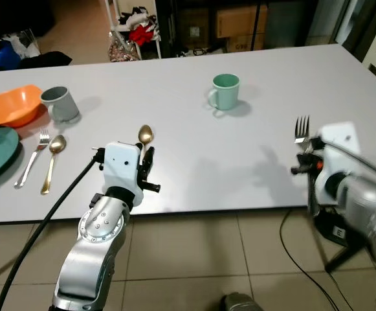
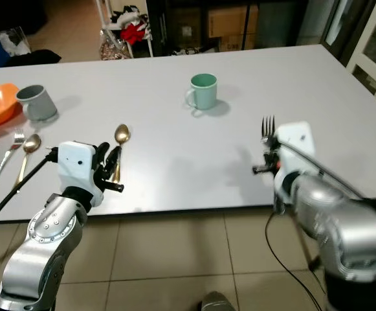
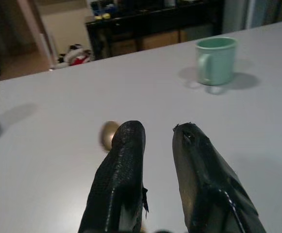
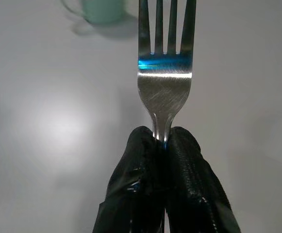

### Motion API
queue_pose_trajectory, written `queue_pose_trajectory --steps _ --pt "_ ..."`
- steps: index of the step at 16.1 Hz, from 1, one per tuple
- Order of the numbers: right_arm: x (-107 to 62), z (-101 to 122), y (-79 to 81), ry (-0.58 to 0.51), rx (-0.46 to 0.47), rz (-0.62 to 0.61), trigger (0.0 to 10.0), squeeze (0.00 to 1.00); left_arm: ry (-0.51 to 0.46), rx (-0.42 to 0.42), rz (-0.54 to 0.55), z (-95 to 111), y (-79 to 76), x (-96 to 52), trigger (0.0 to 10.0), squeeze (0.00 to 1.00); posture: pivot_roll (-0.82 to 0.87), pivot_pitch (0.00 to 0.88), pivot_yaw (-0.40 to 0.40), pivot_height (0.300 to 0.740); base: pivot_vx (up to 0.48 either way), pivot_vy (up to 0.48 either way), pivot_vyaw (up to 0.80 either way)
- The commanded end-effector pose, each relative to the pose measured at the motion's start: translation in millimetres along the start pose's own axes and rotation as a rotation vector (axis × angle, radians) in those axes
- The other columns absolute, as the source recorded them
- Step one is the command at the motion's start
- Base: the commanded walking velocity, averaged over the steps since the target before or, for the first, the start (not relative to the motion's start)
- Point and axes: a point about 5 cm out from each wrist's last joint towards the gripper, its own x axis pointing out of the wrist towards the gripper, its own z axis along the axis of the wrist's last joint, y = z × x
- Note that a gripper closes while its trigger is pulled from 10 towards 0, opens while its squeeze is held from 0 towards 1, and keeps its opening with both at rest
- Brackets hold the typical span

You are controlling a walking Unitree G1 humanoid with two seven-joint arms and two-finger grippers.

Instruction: Setting the table

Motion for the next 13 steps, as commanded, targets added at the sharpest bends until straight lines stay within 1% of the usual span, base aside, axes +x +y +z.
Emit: queue_pose_trajectory --steps 1,2,4,5,7,10,12,13 --pt "2.7 5.0 9.1 -0.01 0.004 0.081 10.0 0.0 0.012 0.007 0.02 -3.8 5.8 -2.8 10.0 0.0 -0.16 0.029 0.102 0.74 0.277 0.0 0.0" --pt "5.8 10.4 11.5 -0.02 -0.001 0.139 10.0 0.0 0.011 0.005 0.02 -3.9 6.1 -2.9 10.0 0.0 -0.16 0.027 0.102 0.74 0.277 0.0 0.0" --pt "9.7 13.5 14.8 -0.013 -0.011 0.182 10.0 0.0 0.01 -0.003 0.022 -3.8 6.3 -2.4 10.0 0.0 -0.15 0.027 0.099 0.74 0.277 0.0 0.0" --pt "12.4 14.4 15.2 -0.005 -0.019 0.187 10.0 0.0 0.008 0.0 0.022 -3.5 6.1 -2.0 10.0 0.0 -0.14 0.028 0.093 0.74 0.277 0.0 0.0" --pt "17.4 13.6 10.8 0.007 -0.001 0.144 10.0 0.0 0.006 -0.005 0.033 -2.8 8.0 -3.0 10.0 0.0 -0.14 0.035 0.086 0.74 0.326 0.0 0.0" --pt "15.6 9.4 9.9 0.039 0.025 0.144 10.0 0.0 0.011 -0.008 0.023 -4.2 5.2 -5.0 10.0 0.0 -0.14 0.041 0.09 0.74 0.358 0.0 -0.66" --pt "8.6 4.9 4.1 0.058 0.031 0.121 10.0 0.0 0.016 -0.013 -0.007 -5.8 -1.7 -5.3 10.0 0.0 -0.15 0.05 0.103 0.74 0.36 0.0 -0.76" --pt "7.7 4.0 3.6 0.063 0.03 0.12 10.0 0.0 0.016 -0.014 -0.012 -5.9 -2.8 -5.2 10.0 0.0 -0.15 0.05 0.103 0.74 0.36 0.0 -0.76"
